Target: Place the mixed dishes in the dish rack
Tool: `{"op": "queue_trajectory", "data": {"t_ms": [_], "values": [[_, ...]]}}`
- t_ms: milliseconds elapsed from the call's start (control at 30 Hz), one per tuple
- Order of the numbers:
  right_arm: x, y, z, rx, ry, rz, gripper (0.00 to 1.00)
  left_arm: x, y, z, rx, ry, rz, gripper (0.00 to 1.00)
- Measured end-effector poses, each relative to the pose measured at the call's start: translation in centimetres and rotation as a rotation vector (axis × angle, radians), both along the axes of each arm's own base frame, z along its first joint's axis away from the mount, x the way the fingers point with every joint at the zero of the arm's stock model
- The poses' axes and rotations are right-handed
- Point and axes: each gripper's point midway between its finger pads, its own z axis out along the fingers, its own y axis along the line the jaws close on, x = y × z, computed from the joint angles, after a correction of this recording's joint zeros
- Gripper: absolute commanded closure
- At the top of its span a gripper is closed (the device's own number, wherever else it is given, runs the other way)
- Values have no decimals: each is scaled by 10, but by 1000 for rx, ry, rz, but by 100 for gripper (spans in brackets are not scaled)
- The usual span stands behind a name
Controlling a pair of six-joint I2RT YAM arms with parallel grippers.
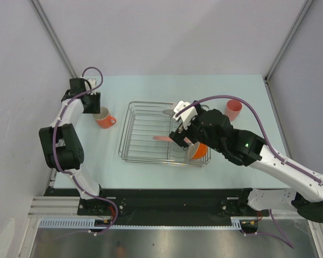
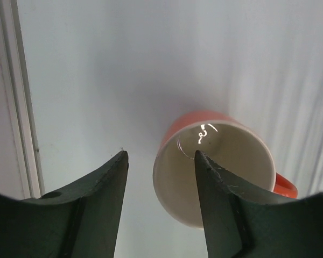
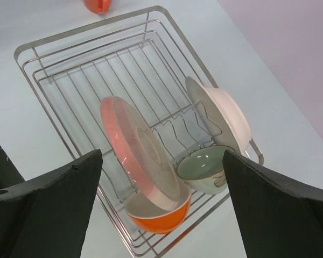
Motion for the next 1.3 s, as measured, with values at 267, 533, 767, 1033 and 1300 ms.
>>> {"op": "queue_trajectory", "data": {"t_ms": [267,533,767,1033,1300], "values": [[4,15,-11,56,75,-35,0,8,1,-37,-19,48,14,100],[19,41,-25,268,288,-18,0,8,-10,-32,-73,5,-3,100],[37,69,-67,417,614,-14,0,-61,-45,-12,-186,48,-77,100],[31,120,-38,699,905,196,0,-122,-84,168,-195,-409,-240,100],[15,164,1,948,1188,399,4,-146,-106,238,-212,-628,-339,99]]}}
